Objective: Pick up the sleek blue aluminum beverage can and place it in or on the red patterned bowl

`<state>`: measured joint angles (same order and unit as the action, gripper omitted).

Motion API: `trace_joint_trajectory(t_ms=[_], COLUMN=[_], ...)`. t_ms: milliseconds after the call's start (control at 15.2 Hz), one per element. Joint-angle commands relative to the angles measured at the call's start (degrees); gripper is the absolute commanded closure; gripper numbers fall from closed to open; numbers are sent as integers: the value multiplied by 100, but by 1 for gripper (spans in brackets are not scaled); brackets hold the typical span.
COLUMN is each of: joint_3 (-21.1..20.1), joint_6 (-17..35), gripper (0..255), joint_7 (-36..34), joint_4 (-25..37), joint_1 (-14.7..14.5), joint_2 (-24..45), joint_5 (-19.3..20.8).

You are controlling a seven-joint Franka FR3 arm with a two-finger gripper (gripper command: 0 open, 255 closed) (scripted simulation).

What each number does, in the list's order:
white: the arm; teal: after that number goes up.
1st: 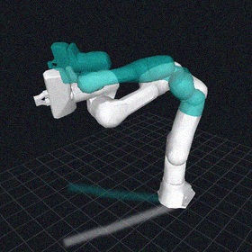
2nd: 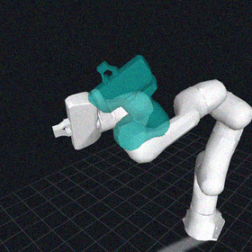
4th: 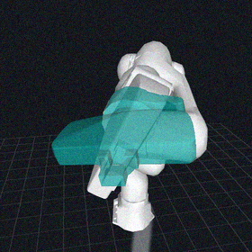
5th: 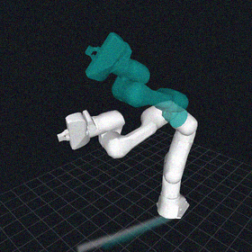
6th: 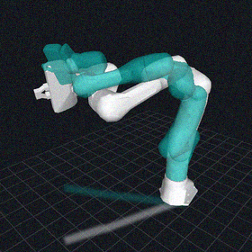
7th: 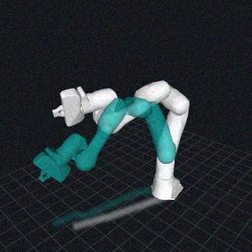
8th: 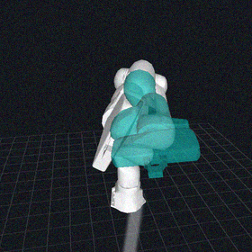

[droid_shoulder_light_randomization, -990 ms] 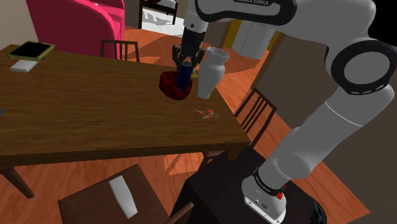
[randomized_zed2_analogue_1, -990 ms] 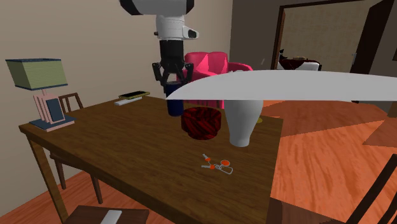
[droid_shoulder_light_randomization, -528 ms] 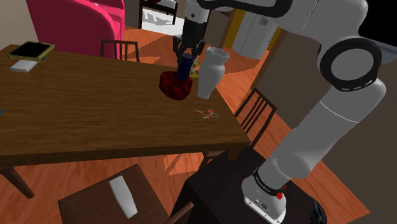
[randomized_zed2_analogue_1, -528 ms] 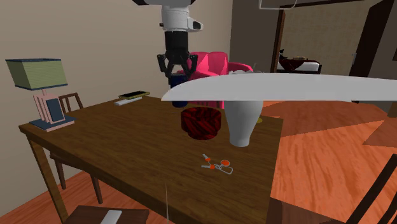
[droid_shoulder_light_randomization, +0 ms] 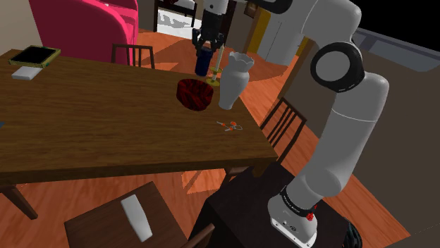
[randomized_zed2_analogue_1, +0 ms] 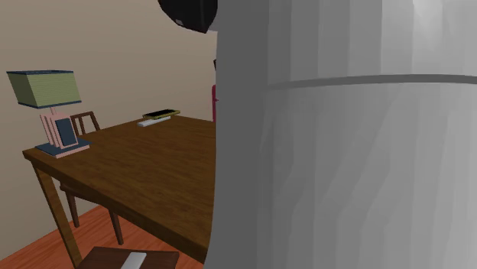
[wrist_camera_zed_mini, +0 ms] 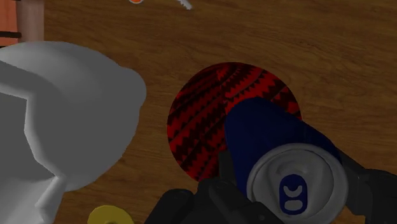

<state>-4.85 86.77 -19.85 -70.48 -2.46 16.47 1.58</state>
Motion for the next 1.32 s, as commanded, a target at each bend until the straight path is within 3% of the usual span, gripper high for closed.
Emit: trace_joint_trajectory(t_ms=[0,66,594,1254], joint_3=[54,75,74,77], joint_6=[-329,-518,313,1189], gripper=[255,255,255,255], joint_7=[150,214,213,209], joint_4=[901,1387,201,-848], joint_1=[70,98,135,158], joint_2=[567,864,509,335], joint_5=[28,40,15,5])
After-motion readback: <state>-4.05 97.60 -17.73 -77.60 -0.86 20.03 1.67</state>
